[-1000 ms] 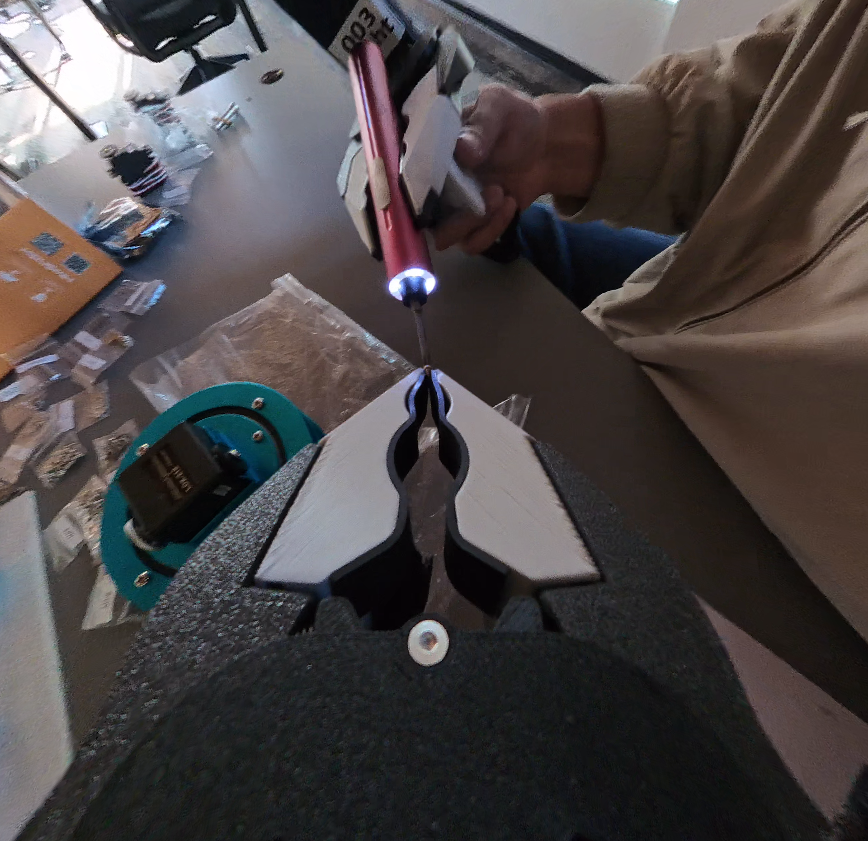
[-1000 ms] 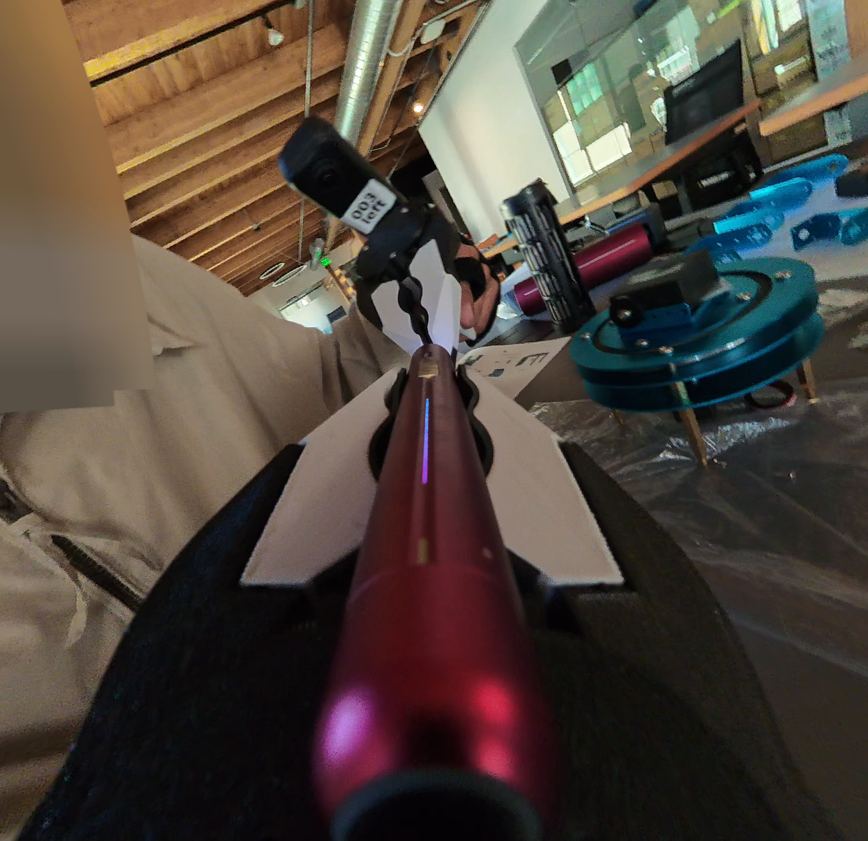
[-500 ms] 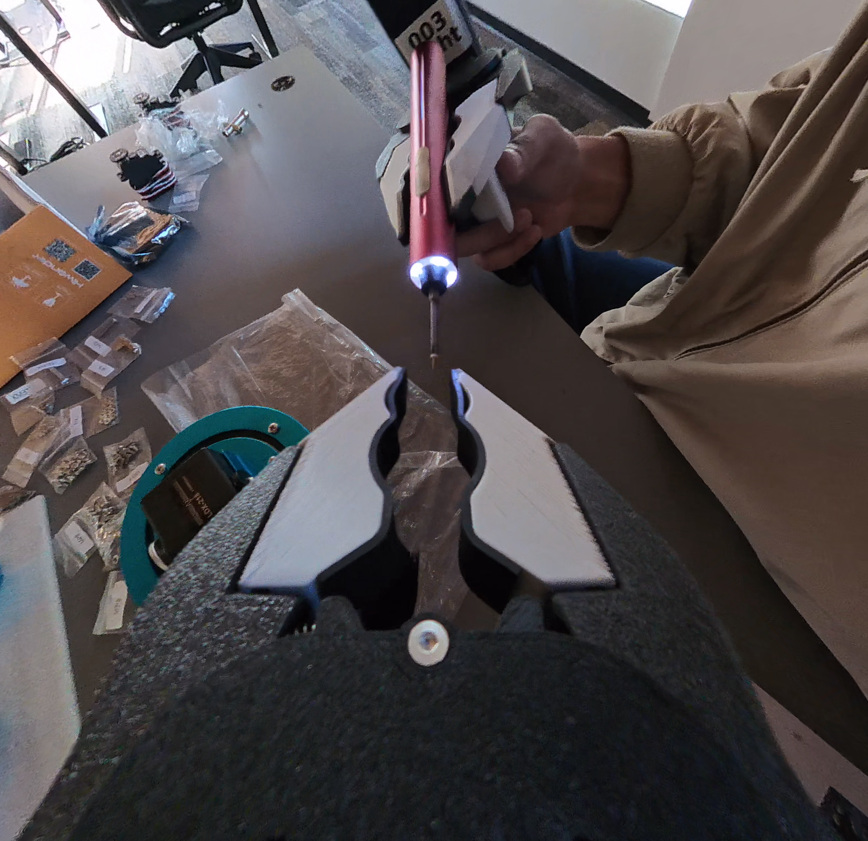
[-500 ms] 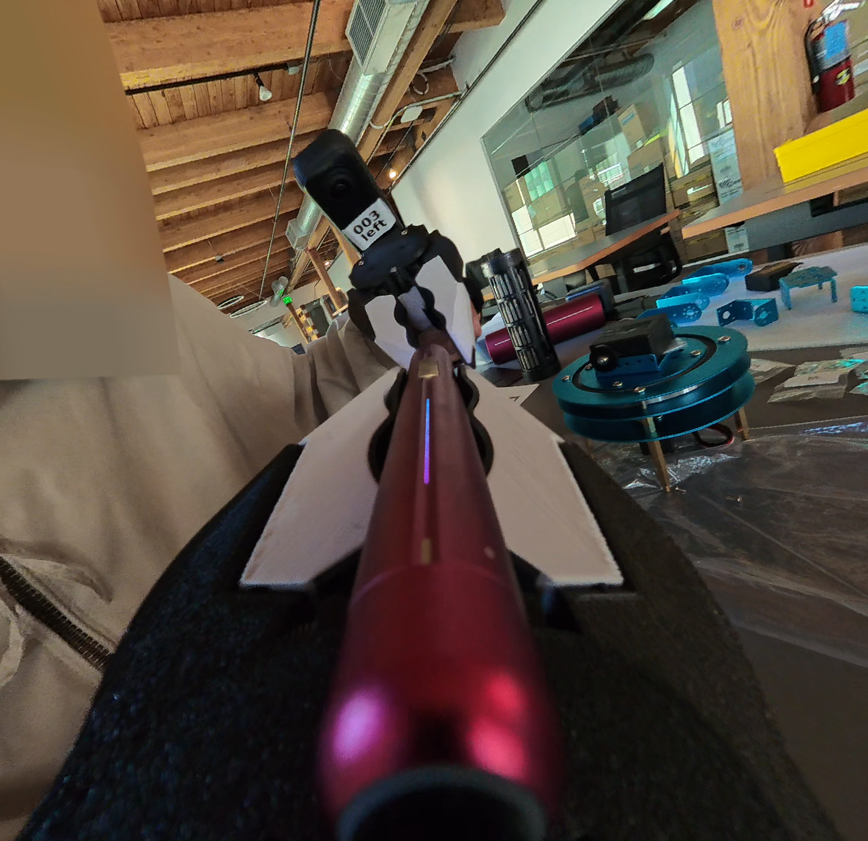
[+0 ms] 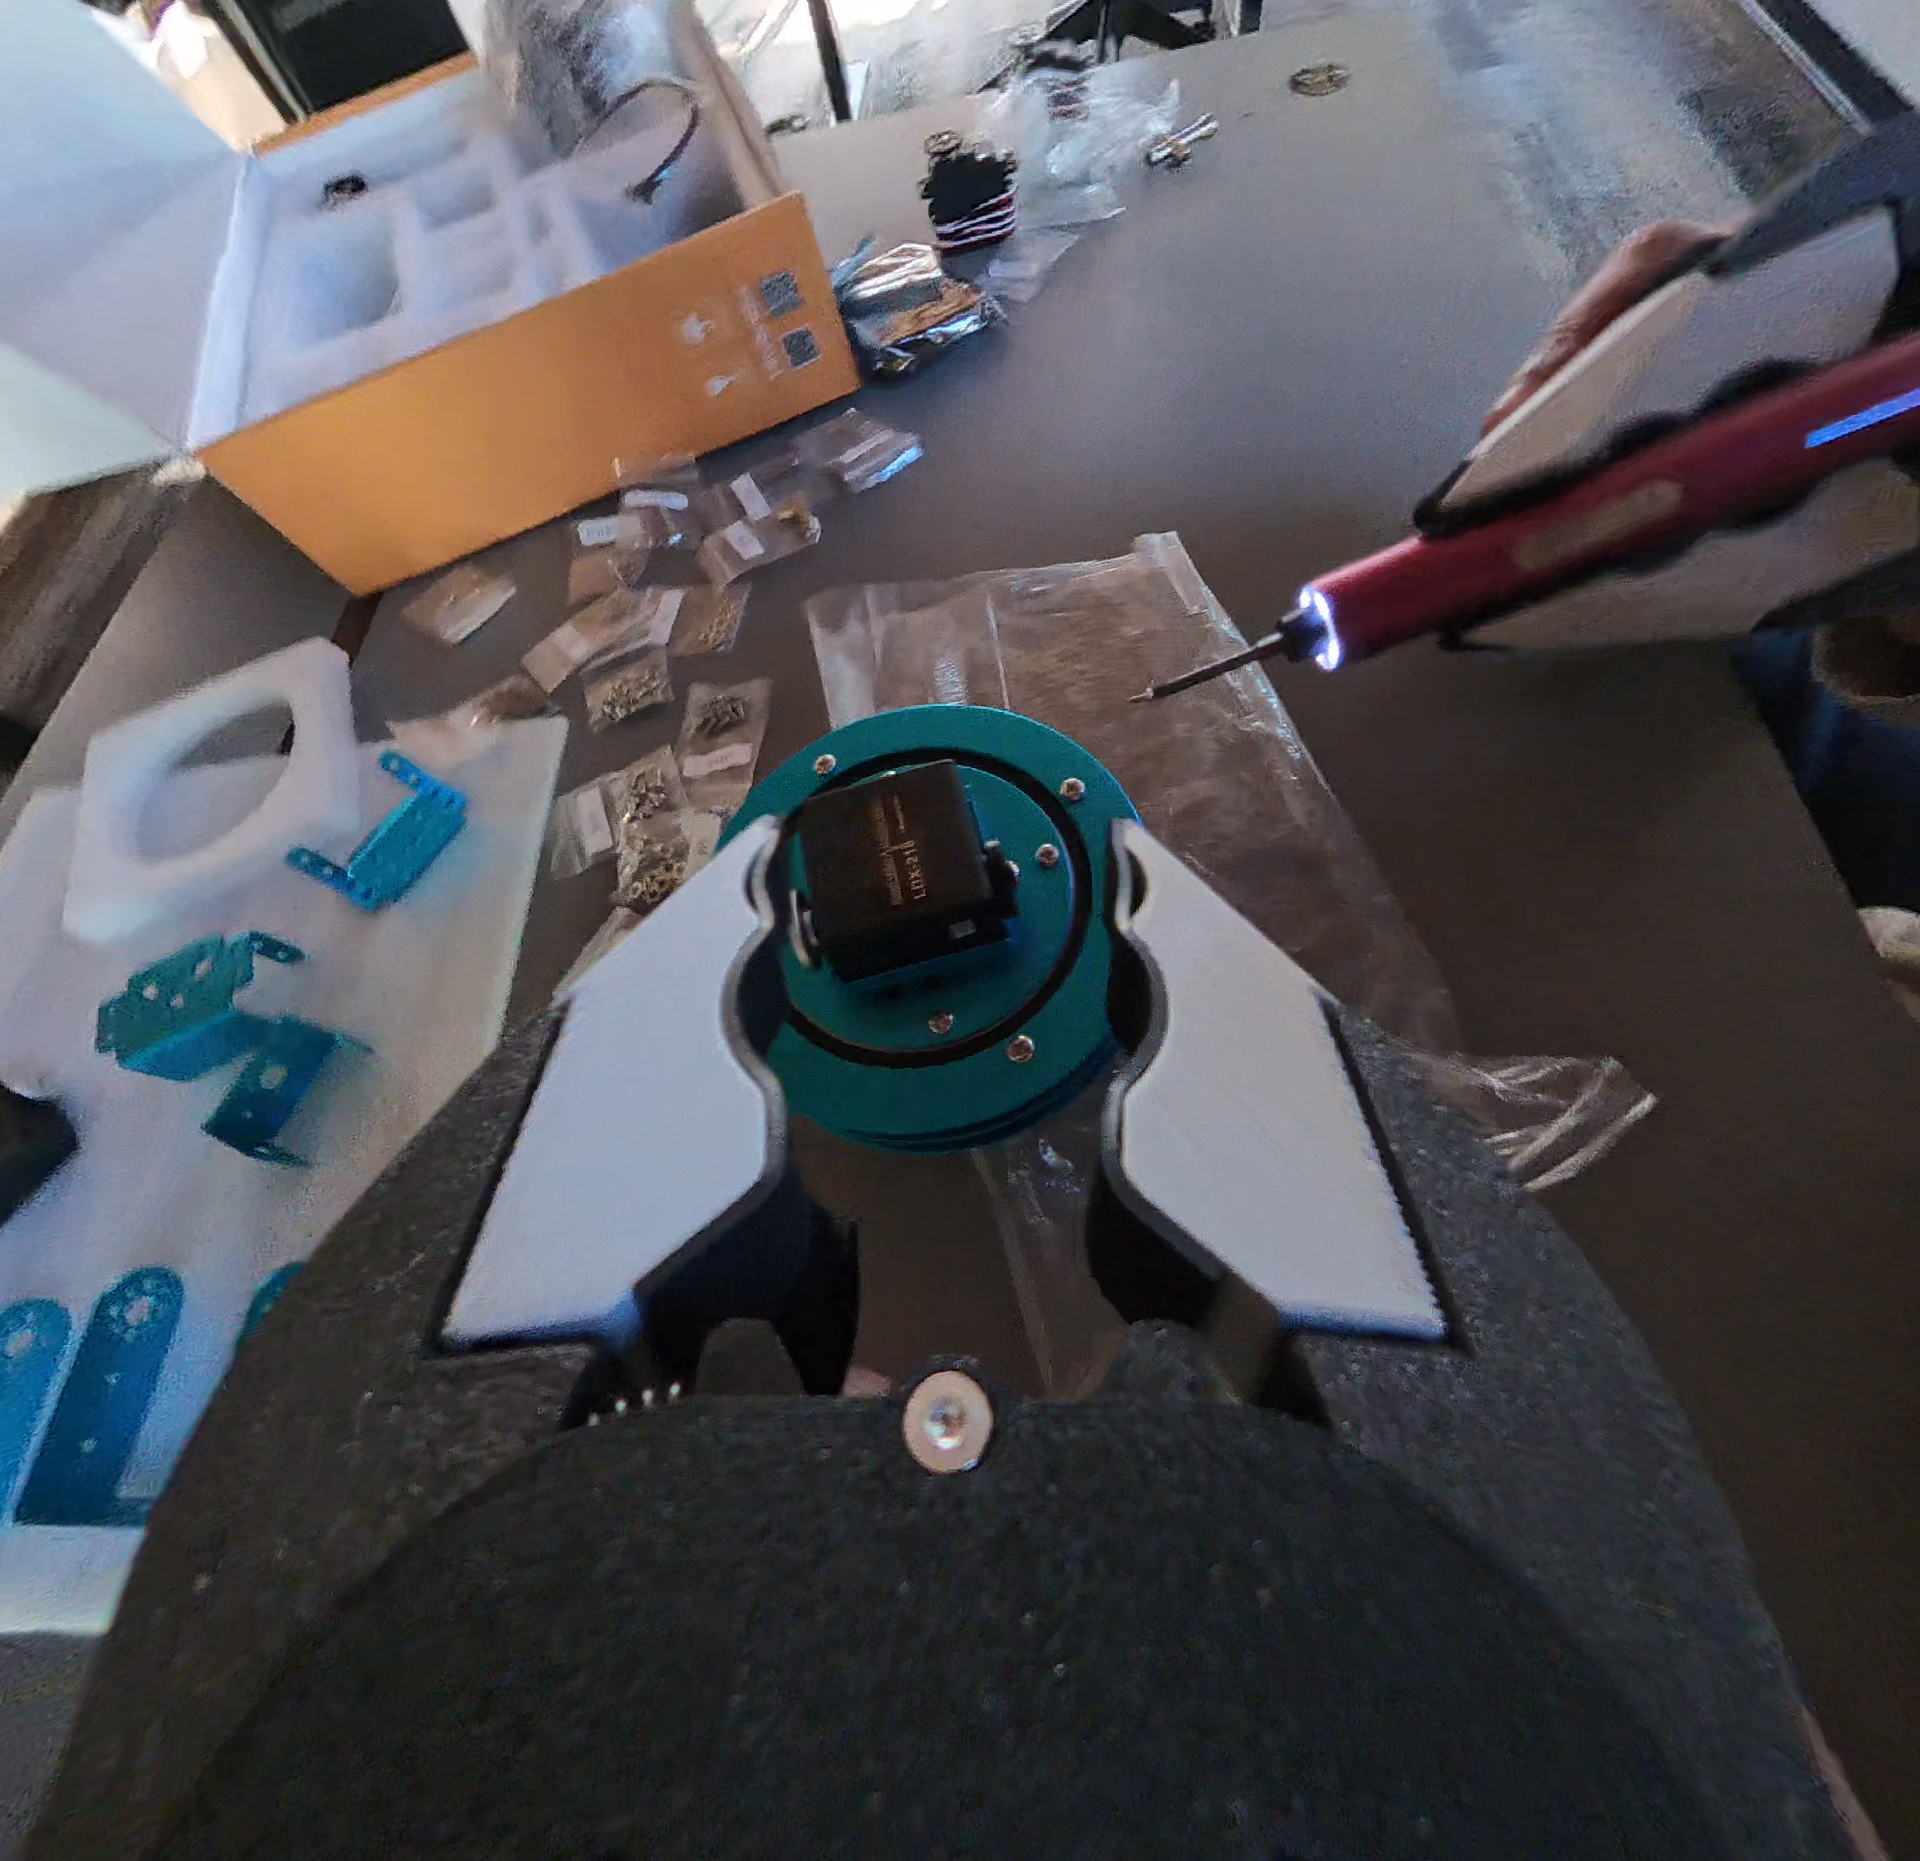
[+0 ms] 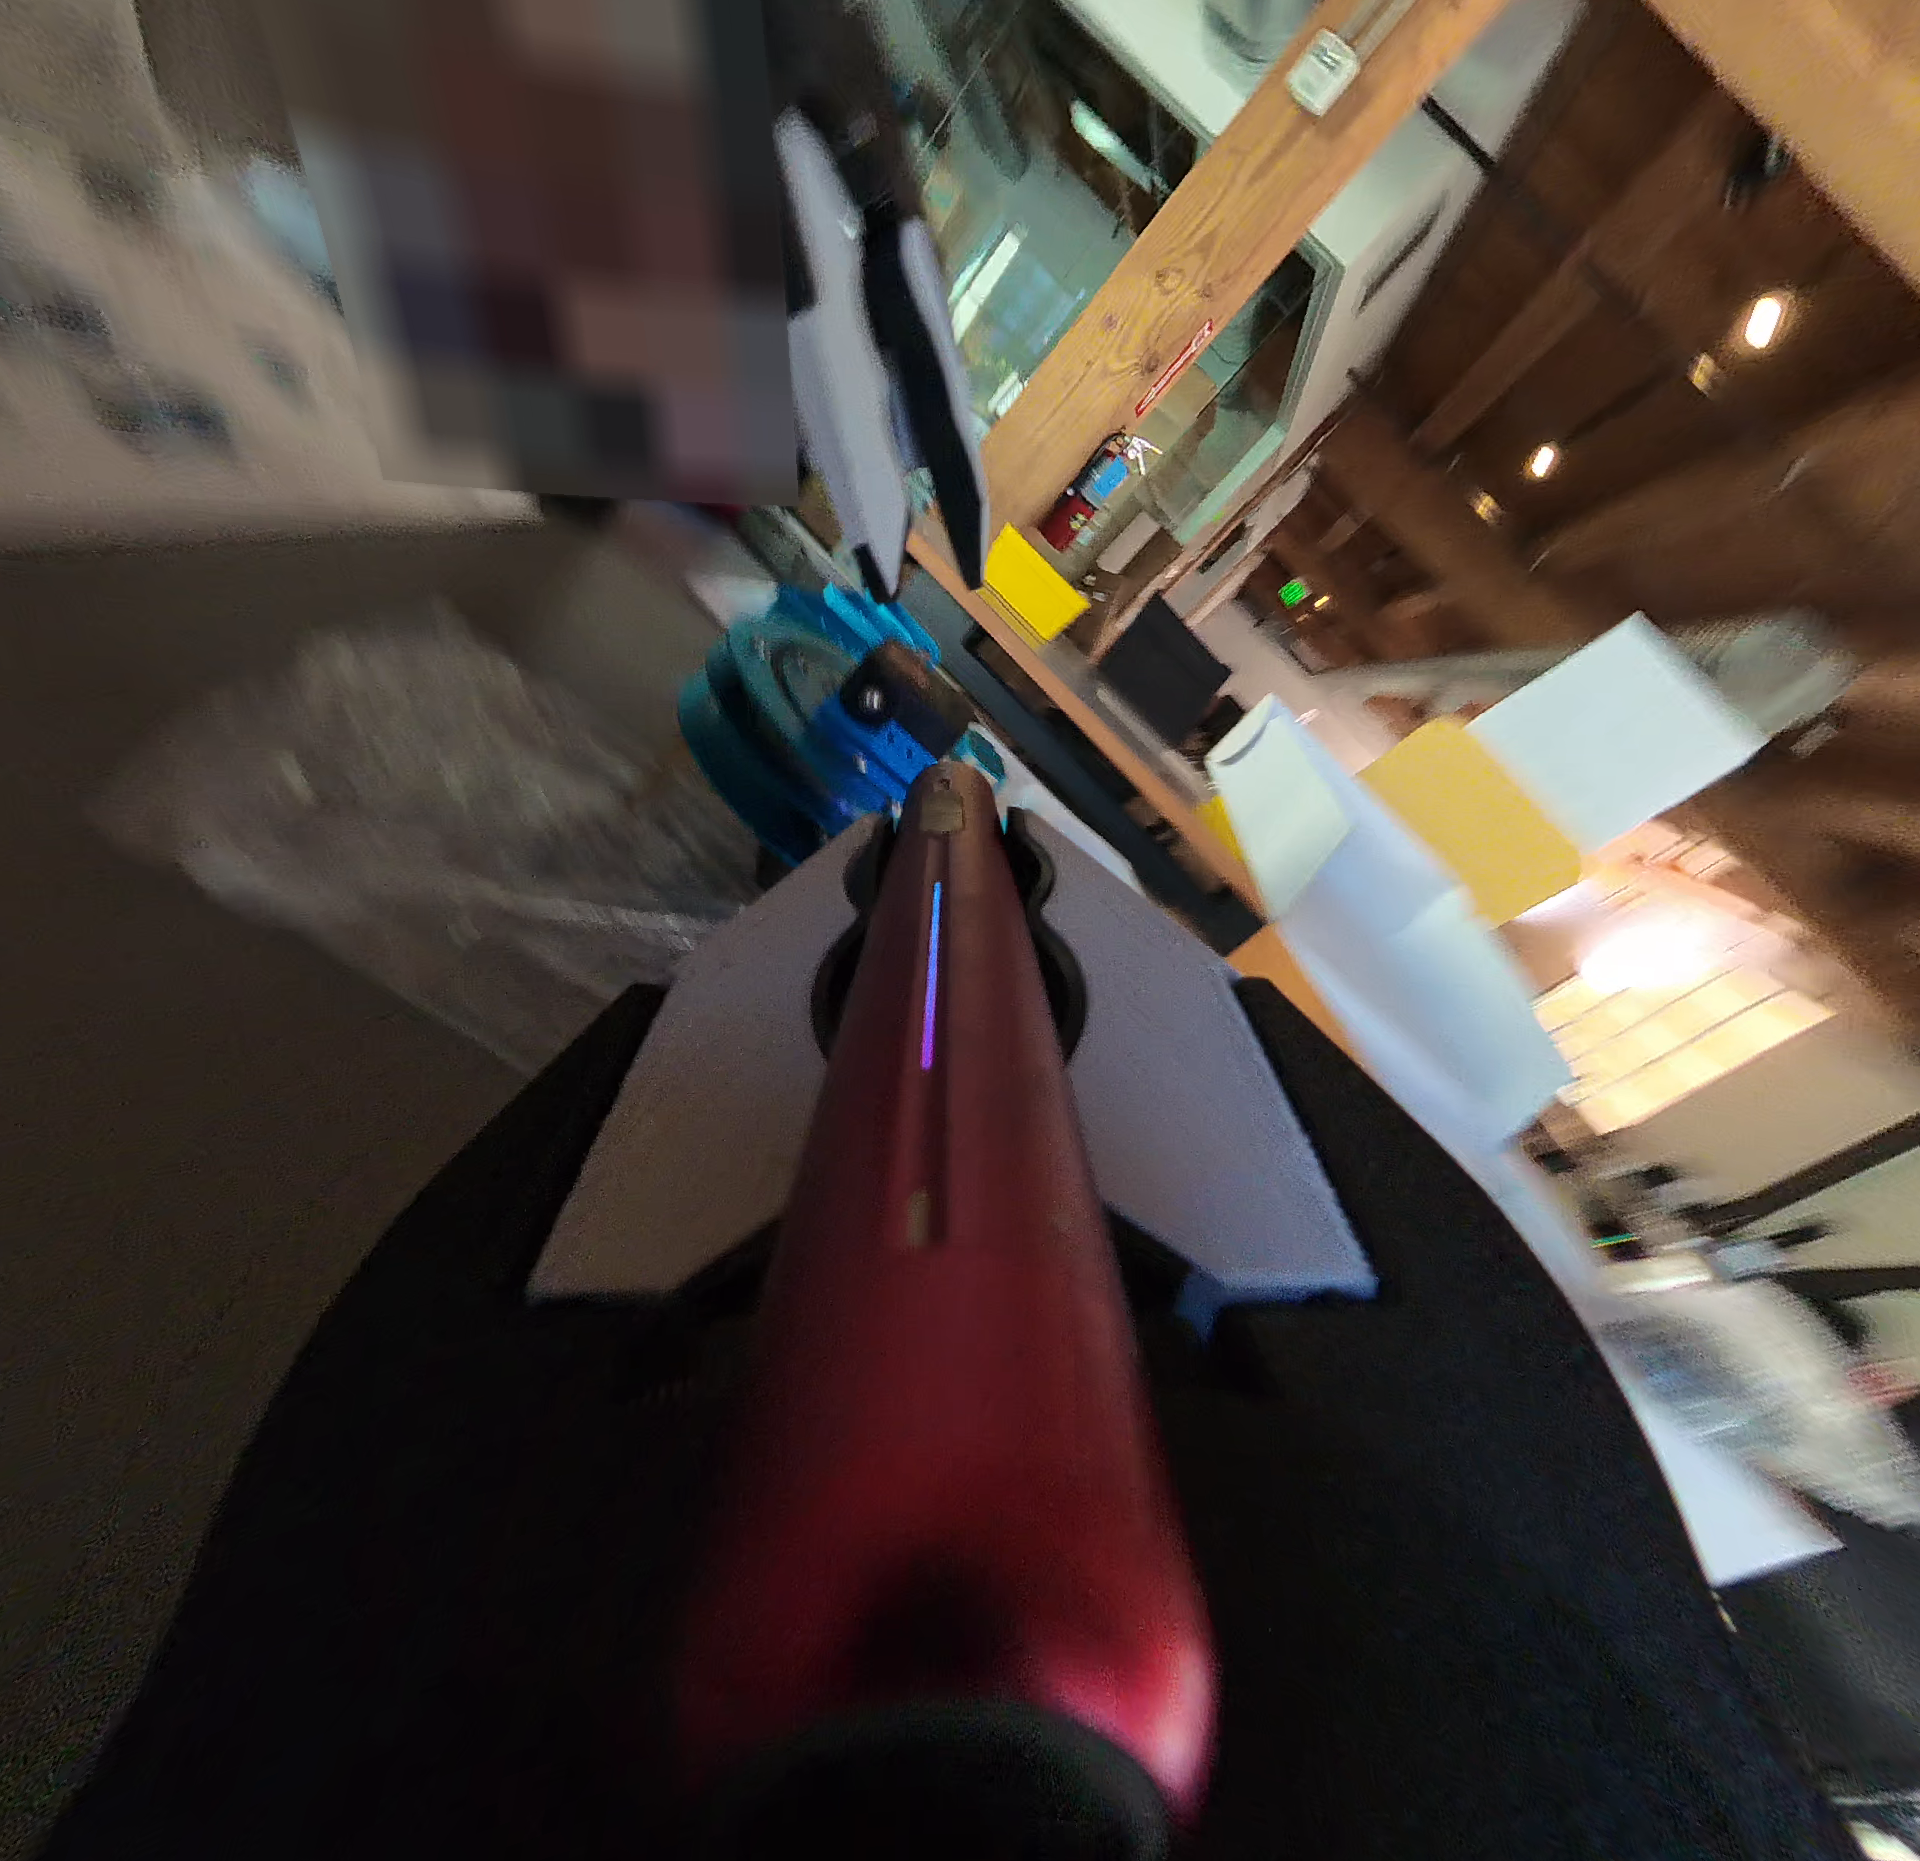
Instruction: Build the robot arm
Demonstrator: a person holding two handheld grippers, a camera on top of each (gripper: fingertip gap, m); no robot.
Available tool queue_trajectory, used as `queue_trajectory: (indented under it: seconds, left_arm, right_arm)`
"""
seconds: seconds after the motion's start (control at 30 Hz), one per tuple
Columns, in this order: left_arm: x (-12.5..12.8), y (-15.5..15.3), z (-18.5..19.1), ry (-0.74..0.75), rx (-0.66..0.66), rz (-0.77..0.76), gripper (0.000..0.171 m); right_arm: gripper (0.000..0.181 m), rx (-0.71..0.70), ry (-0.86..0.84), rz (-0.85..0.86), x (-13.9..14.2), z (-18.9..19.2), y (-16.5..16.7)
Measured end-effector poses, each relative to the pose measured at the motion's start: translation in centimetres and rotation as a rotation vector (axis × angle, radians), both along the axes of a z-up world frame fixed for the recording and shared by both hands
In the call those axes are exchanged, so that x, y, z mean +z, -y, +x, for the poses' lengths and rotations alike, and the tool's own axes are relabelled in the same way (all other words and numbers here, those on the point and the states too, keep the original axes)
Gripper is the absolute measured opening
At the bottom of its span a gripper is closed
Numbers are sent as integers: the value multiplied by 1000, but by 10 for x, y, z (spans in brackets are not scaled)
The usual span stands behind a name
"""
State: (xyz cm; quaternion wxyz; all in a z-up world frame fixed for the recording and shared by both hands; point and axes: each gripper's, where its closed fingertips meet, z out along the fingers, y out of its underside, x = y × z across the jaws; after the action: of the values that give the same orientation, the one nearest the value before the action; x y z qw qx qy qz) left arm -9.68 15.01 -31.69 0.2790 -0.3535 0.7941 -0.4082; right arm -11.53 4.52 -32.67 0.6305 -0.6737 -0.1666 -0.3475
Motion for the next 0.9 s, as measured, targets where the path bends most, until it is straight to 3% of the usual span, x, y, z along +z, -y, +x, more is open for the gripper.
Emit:
queue_trajectory:
  seconds: [0.13, 0.33, 0.5, 0.9]
  left_arm:
    - [-14, -9, 14, -24, 69, -17, 68]
    - [-25, -9, 20, -71, 77, -83, 59]
    - [-29, -3, 19, -80, 44, -90, 49]
    - [-29, -2, 20, -83, 37, -95, 50]
  right_arm:
    - [19, -15, 227, -98, -16, 8, -15]
    - [19, -25, 432, -121, -25, 10, -36]
    - [19, -12, 433, -108, -25, 9, -37]
    - [19, -2, 388, -95, -22, 10, -36]
